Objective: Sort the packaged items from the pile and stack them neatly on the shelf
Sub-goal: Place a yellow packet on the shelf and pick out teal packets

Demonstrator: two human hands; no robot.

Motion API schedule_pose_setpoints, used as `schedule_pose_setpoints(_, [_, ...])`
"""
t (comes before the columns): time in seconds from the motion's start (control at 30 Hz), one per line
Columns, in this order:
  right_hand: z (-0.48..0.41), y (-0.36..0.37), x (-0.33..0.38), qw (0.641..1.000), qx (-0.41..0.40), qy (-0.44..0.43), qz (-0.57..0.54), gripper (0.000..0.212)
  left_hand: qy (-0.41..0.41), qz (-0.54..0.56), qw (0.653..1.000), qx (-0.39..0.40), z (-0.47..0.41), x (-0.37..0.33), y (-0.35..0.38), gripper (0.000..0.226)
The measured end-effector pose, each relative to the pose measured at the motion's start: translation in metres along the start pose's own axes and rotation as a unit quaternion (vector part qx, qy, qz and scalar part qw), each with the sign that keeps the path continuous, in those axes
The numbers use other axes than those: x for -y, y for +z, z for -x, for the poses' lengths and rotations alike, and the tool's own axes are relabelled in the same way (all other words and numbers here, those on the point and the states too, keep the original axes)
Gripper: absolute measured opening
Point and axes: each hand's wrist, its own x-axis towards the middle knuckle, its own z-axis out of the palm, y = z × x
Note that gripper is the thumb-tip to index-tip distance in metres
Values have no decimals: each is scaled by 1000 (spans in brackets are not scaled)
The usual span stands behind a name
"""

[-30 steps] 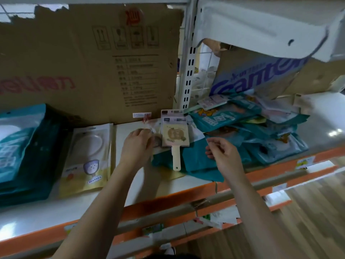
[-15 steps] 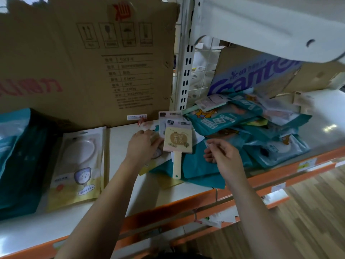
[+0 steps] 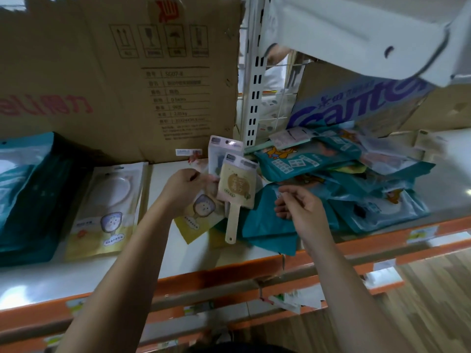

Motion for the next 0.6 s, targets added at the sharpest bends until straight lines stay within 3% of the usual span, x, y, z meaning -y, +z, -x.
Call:
schedule_pose_setpoints(0.2, [-1,-5,3,1000,7,-1,-8,15,15,104,990,-89,8,-14,0,10])
schedule_pose_setpoints(0.3, [-1,-8,4,1000,12,1,-9,16,33,9,990,-136,15,-19,-7,23])
schedule_pose_setpoints(0.4, [0,-9,5,1000,15,8,-17,15,44,-75,982,-170,21,-19,-17,22])
schedule_pose_setpoints(0.6, [0,-8,6,999,23,13,-20,15,27,-65,974,-214,35,-10,-26,27])
